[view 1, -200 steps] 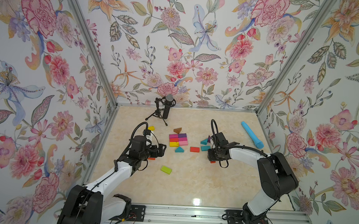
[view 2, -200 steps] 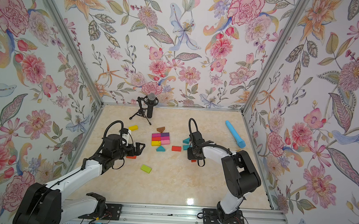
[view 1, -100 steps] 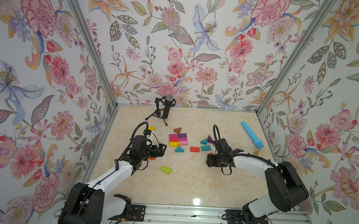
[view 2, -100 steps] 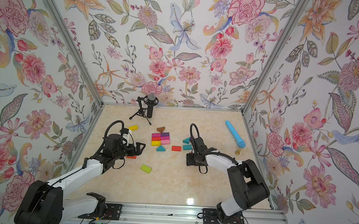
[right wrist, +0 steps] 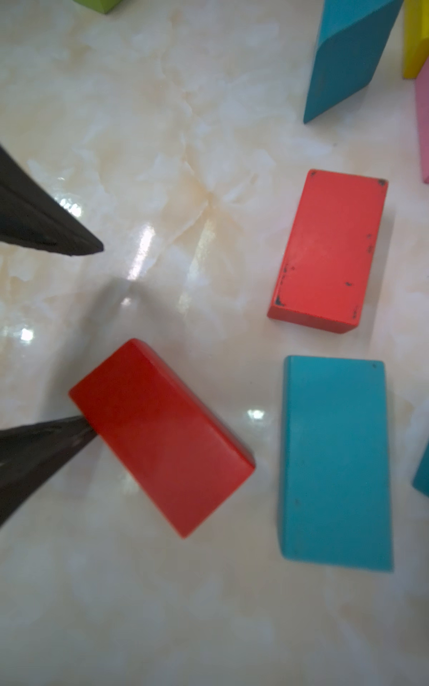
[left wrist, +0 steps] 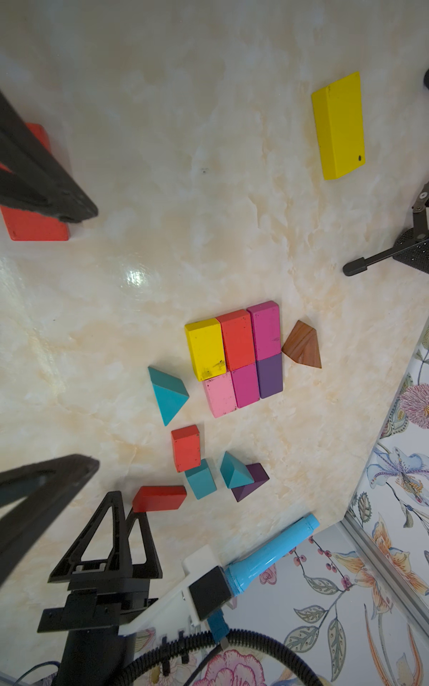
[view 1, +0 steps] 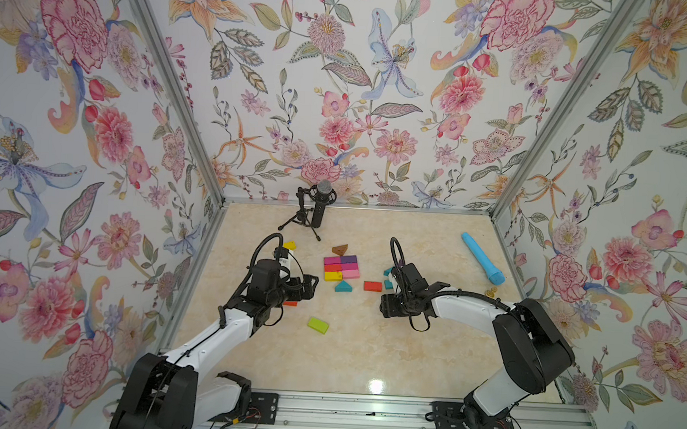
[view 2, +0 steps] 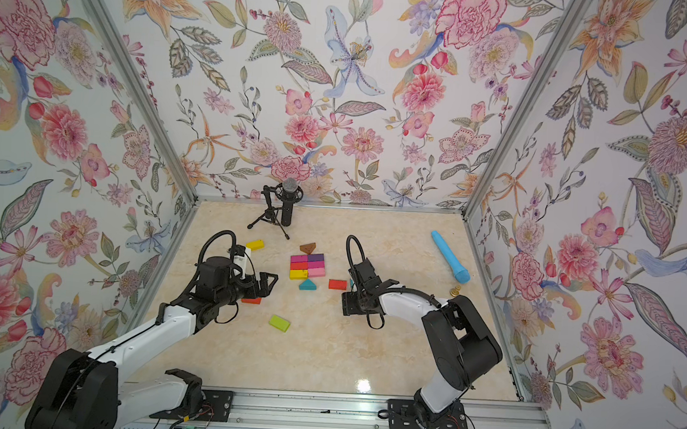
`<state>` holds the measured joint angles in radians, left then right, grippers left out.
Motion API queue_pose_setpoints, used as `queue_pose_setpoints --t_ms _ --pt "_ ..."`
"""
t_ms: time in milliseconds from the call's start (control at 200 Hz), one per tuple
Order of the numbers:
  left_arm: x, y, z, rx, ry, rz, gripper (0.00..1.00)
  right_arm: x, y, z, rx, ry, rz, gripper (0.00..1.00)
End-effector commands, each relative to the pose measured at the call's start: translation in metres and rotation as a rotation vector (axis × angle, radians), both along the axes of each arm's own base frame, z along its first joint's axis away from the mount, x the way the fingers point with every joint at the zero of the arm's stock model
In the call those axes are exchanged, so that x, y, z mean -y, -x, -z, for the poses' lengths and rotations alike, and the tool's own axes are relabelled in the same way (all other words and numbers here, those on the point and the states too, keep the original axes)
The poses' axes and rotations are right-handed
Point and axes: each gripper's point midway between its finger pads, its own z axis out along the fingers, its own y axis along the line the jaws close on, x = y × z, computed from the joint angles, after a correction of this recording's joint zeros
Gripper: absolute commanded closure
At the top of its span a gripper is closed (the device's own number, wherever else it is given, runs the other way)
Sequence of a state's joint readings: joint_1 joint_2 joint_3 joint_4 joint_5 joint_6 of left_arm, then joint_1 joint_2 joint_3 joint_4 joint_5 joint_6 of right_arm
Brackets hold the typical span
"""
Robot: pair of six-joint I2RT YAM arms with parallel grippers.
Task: Assemble a piece of candy with building blocks
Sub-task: Adjust the building block at the center of the board.
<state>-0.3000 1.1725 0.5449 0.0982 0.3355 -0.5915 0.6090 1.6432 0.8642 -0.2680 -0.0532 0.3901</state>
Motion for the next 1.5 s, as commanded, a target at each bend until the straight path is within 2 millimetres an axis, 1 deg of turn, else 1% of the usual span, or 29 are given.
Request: queue_pose_setpoints --t_ms 0,190,325,455,560,630,691,726,776,791,831,901,1016,1106,1191,1226,1236,1261,1371,1491 --pt "-0.005 -0.005 -0.007 0.02 -0.001 -0.019 0.01 -0.002 0.013 0.015 -0.078 0.007 -0.003 0.3" --pt "-0.004 -0.007 -0.009 0.019 -0.001 -0.018 0.01 -0.007 0.007 0.018 -0.07 0.001 -0.011 0.29" --pt "-0.006 -0.004 -0.009 0.016 -0.009 -0.025 0.01 -0.011 -0.001 0.02 -0.066 -0.014 -0.015 0.29" --pt "-0.01 -0.002 -0.006 0.009 -0.022 -0.035 0.01 -0.014 -0.003 0.019 -0.061 -0.023 -0.023 0.29" --pt "-0.01 -0.001 -0.005 0.0 -0.025 -0.036 0.01 -0.013 0.001 0.017 -0.062 -0.029 -0.025 0.29" --pt "-0.011 0.0 -0.003 -0.009 -0.046 -0.031 0.01 -0.014 0.005 0.009 -0.048 -0.042 -0.025 0.29" --pt "-0.018 0.0 -0.001 -0.024 -0.097 -0.042 0.01 -0.014 0.01 0.002 -0.037 -0.056 -0.026 0.28" --pt "-0.024 0.0 0.003 -0.043 -0.138 -0.051 0.01 -0.016 0.013 -0.004 -0.026 -0.066 -0.031 0.27" --pt "-0.032 0.0 0.009 -0.076 -0.198 -0.066 0.01 -0.017 0.014 -0.011 -0.01 -0.077 -0.034 0.21" --pt "-0.035 -0.001 0.011 -0.083 -0.215 -0.072 0.01 -0.025 0.021 -0.013 -0.006 -0.08 -0.063 0.2" --pt "-0.042 0.0 0.02 -0.122 -0.26 -0.085 0.01 -0.031 0.025 -0.018 0.007 -0.086 -0.086 0.17" --pt "-0.049 0.0 0.036 -0.177 -0.318 -0.099 0.01 -0.04 0.028 -0.023 0.034 -0.093 -0.122 0.11" --pt "-0.06 0.003 0.06 -0.244 -0.395 -0.119 0.01 -0.049 0.025 -0.027 0.078 -0.131 -0.176 0.0" --pt "-0.065 0.004 0.073 -0.292 -0.449 -0.113 0.01 -0.052 0.023 -0.027 0.084 -0.184 -0.21 0.0" --pt "-0.066 0.003 0.077 -0.314 -0.476 -0.099 0.01 -0.05 0.02 -0.027 0.08 -0.221 -0.222 0.0" --pt "-0.065 0.003 0.077 -0.317 -0.482 -0.095 0.01 -0.052 0.022 -0.027 0.072 -0.234 -0.239 0.0" --pt "-0.065 0.003 0.076 -0.316 -0.483 -0.094 0.01 -0.045 0.016 -0.027 0.074 -0.236 -0.218 0.0" --pt "-0.065 0.002 0.077 -0.318 -0.488 -0.092 0.01 -0.041 0.012 -0.028 0.073 -0.243 -0.208 0.0" --pt "-0.064 0.001 0.084 -0.344 -0.509 -0.073 0.01 -0.033 0.004 -0.033 0.083 -0.265 -0.206 0.0" --pt "-0.058 0.0 0.094 -0.372 -0.521 -0.034 0.1 -0.019 -0.006 -0.038 0.099 -0.276 -0.179 0.0"
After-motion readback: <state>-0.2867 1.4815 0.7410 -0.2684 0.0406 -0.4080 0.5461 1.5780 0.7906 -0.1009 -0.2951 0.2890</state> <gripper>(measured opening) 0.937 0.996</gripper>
